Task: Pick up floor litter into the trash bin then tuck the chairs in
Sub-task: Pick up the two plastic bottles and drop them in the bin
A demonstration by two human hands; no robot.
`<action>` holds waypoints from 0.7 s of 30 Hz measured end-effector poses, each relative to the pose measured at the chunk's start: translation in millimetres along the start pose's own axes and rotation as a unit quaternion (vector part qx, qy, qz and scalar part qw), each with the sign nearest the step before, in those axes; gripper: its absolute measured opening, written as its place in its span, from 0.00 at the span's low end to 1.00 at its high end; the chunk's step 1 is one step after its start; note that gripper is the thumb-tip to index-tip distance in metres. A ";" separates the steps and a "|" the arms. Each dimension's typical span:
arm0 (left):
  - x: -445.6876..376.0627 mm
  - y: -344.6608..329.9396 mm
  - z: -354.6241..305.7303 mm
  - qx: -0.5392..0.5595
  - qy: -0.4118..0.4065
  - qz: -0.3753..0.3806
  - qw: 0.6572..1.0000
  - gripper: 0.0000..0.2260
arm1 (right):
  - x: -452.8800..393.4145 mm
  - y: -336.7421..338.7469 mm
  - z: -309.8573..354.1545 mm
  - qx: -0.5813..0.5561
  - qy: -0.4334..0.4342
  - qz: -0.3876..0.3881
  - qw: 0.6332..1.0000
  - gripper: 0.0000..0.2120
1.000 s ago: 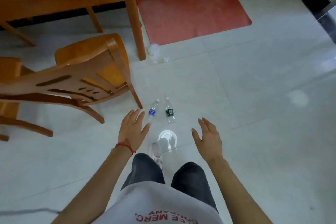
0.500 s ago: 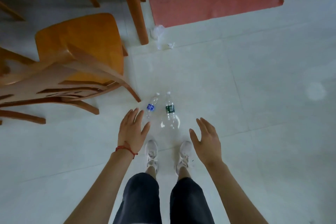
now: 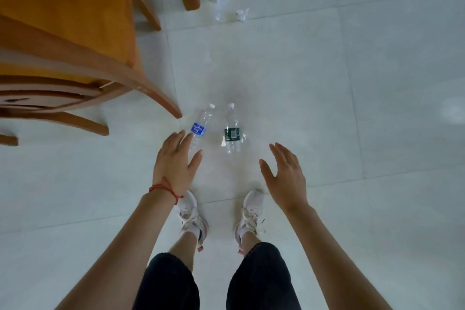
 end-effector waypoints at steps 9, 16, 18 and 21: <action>-79.5 -98.9 58.7 -0.003 -0.003 0.006 1.000 0.21 | -72.0 -81.3 -62.6 0.023 0.019 -0.015 0.999 0.22; -133.3 -170.3 101.8 0.016 0.002 -0.011 1.000 0.21 | -127.4 -145.4 -113.5 0.062 0.062 -0.016 0.996 0.23; -148.5 -191.3 114.0 0.022 0.003 -0.020 1.000 0.21 | -141.0 -167.2 -129.0 0.065 0.066 -0.016 0.996 0.23; -169.4 -224.0 133.3 0.035 0.013 -0.030 0.999 0.21 | -157.9 -201.6 -147.0 0.055 0.075 -0.016 0.996 0.23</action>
Point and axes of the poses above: each hand's wrist, its own x-axis away from the middle knuckle, its own y-axis out of the back of the hand, z = x × y, the point moved 7 cm from there along -x, towards the middle knuckle, and after that the axes turned 4 degrees about y, right-handed, at the moved point
